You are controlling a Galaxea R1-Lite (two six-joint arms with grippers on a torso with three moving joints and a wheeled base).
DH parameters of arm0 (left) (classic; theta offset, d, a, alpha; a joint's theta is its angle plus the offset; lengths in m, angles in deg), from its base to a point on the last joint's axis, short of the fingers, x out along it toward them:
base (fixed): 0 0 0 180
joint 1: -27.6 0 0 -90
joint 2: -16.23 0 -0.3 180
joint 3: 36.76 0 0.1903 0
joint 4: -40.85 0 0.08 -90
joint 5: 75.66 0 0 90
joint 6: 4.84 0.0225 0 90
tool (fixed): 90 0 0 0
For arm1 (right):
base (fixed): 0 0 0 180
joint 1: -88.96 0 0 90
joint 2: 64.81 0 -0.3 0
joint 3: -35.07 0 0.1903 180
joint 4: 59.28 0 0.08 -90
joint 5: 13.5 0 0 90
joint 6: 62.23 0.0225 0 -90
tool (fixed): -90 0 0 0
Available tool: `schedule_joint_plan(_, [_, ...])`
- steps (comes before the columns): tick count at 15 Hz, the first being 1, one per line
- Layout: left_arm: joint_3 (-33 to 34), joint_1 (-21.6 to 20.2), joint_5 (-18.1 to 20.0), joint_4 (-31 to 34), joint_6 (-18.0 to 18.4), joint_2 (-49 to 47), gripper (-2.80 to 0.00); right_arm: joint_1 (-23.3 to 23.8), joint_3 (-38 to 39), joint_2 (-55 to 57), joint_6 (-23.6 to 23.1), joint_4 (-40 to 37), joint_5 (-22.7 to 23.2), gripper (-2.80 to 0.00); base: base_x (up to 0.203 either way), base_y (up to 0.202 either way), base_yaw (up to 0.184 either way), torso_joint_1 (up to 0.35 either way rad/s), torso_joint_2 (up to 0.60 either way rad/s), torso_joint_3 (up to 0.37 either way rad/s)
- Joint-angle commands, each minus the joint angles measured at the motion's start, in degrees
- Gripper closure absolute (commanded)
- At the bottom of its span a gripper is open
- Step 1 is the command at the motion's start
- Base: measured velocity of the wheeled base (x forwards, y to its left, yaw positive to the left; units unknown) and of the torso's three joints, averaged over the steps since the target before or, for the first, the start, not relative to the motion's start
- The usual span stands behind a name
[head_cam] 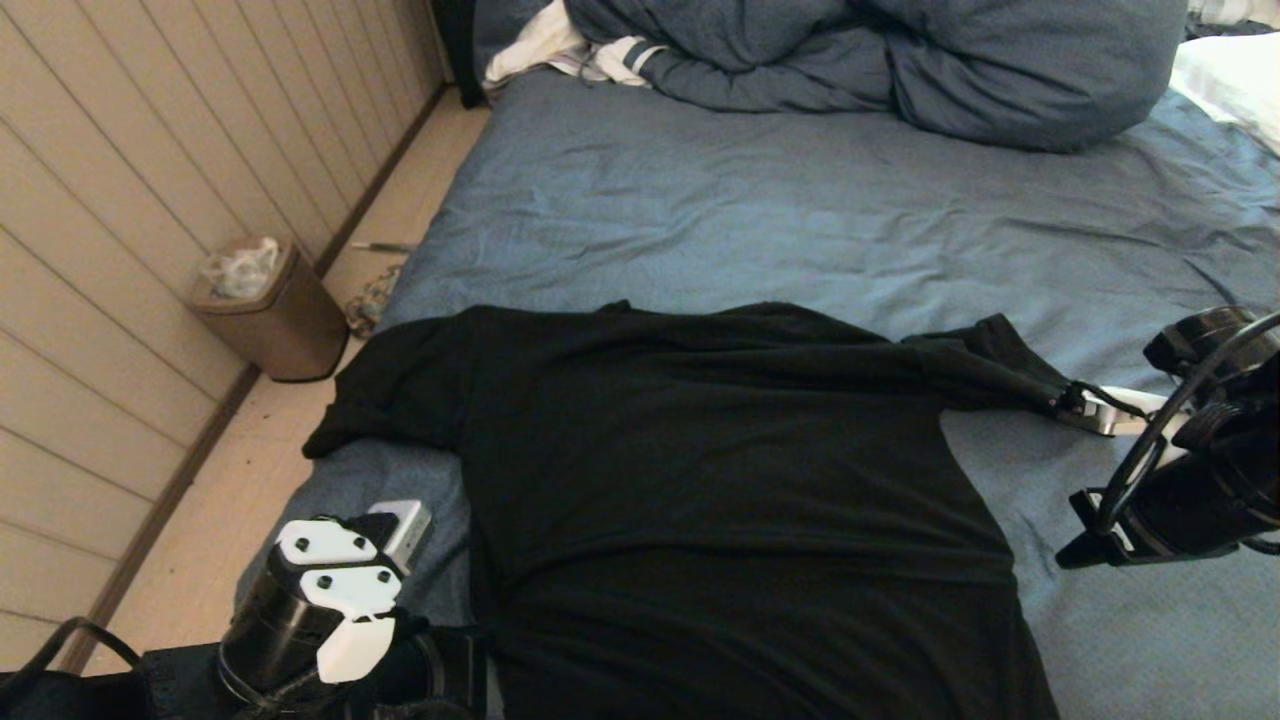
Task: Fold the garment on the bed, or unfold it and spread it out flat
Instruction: Unford the black T-shirt
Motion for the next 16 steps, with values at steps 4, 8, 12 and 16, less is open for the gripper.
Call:
schedule_joint_plan(4, [-11.8, -0.7, 0.1, 1.6, 3.2, 6.6, 0.00, -0.2, -7.9, -1.2, 0.5, -0.2, 1.1, 0.00, 0.000, 0.000, 0.000, 0.000, 0.00, 0.000])
schedule_joint_plan(8, [-29.9, -5.2, 0.2, 8.6, 4.4, 0.4, 0.00, -2.5, -22.4, 3.3, 8.3, -0.2, 2.9, 0.00, 0.000, 0.000, 0.000, 0.000, 0.00, 0.000])
schedule_joint_plan(12, [-52.3, -11.1, 3.9, 16.0, 5.2, -11.8, 0.00, -9.5, -45.0, 17.3, 22.5, 1.0, 2.9, 0.00, 0.000, 0.000, 0.000, 0.000, 0.00, 0.000])
schedule_joint_plan(16, [-68.6, -15.0, 5.4, 21.5, 5.4, -29.5, 0.00, -19.7, -46.7, 26.3, 26.6, 21.4, -3.0, 0.00, 0.000, 0.000, 0.000, 0.000, 0.00, 0.000])
